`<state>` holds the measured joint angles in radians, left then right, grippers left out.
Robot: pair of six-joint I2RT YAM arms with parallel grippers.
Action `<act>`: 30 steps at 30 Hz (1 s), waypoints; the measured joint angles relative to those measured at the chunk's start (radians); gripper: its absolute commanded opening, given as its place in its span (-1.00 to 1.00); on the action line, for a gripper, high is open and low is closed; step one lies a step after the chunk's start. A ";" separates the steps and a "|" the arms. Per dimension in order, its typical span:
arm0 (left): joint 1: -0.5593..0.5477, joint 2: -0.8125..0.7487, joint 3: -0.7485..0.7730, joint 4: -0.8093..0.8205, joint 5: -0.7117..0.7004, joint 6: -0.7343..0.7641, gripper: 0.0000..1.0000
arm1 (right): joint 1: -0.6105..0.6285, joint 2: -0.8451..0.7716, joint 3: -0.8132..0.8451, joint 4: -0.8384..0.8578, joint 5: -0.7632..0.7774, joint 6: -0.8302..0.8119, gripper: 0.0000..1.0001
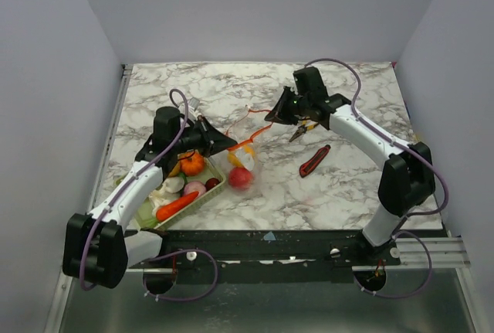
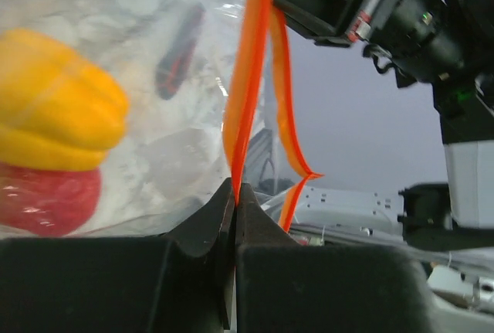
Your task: Place the food in the zip-top bag and seal the zipper
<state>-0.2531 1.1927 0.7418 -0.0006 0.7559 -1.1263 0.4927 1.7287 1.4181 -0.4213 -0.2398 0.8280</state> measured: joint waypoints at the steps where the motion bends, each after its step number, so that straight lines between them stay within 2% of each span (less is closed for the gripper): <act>1: -0.010 -0.020 -0.002 0.014 0.010 -0.002 -1.00 | 0.006 -0.016 0.000 -0.003 0.000 -0.013 -0.99; 9: -0.045 -0.165 -0.018 0.156 0.077 -0.007 -1.00 | 0.064 -0.141 0.076 -0.075 0.026 -0.090 -0.99; 14: -0.048 -0.146 -0.040 0.155 0.070 0.031 -1.00 | 0.082 -0.191 0.056 -0.060 0.037 -0.122 -0.99; 19: -0.051 -0.082 -0.091 0.129 0.066 0.065 -0.97 | 0.097 -0.154 0.046 -0.096 0.089 -0.160 -0.99; 20: -0.053 -0.085 -0.098 0.116 0.063 0.074 -0.85 | 0.103 -0.152 0.045 -0.106 0.105 -0.171 -0.99; 22: -0.063 -0.101 -0.095 0.094 0.056 0.096 -0.39 | 0.125 -0.156 0.044 -0.113 0.127 -0.188 -0.99; 24: -0.070 -0.129 -0.066 0.037 0.042 0.143 -0.11 | 0.147 -0.167 0.044 -0.113 0.138 -0.202 -0.99; 28: -0.075 -0.155 0.039 -0.082 0.011 0.252 0.31 | 0.178 -0.185 0.050 -0.119 0.154 -0.222 -0.99; 30: -0.075 -0.179 0.084 -0.150 -0.021 0.308 0.46 | 0.185 -0.187 0.053 -0.123 0.166 -0.229 -0.99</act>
<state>-0.3279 1.0134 0.8257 -0.1505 0.7353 -0.8185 0.6773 1.5417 1.4708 -0.5442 -0.0734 0.5991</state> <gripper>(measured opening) 0.595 0.006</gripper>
